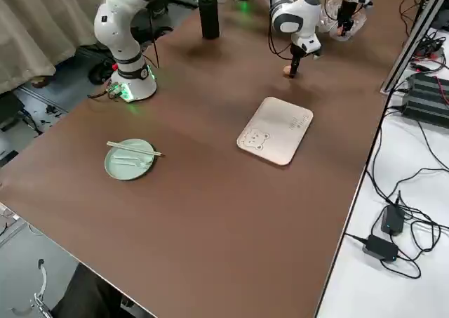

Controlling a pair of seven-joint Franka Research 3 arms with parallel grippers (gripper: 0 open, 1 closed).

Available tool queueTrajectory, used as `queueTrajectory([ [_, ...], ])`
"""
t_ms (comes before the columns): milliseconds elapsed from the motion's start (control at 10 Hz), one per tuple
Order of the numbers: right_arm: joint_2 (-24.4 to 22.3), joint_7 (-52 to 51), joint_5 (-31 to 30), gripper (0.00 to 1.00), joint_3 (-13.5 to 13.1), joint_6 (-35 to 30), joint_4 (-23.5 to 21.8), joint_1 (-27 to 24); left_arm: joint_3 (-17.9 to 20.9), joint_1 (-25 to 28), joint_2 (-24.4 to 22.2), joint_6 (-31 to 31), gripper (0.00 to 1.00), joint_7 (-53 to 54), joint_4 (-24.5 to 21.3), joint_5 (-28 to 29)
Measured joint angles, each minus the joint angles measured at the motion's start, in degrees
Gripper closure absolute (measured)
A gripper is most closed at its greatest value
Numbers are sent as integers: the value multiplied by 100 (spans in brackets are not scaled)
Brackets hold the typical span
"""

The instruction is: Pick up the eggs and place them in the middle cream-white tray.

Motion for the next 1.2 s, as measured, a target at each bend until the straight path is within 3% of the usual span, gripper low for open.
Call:
queueTrajectory([
  [200,8,0,-14,14,-2,-72,0,0,-2,24,-132,-112,53,0,37,0],
  [500,11,0,-64,18,-3,-376,6,2,-19,51,-851,-691,53,50,118,-333],
  [800,11,163,-65,36,-2,-576,29,7,-21,63,-1301,-771,53,71,149,-662],
  [1200,11,325,-65,47,-2,-593,59,50,-22,75,-1344,-908,53,72,181,-675],
])
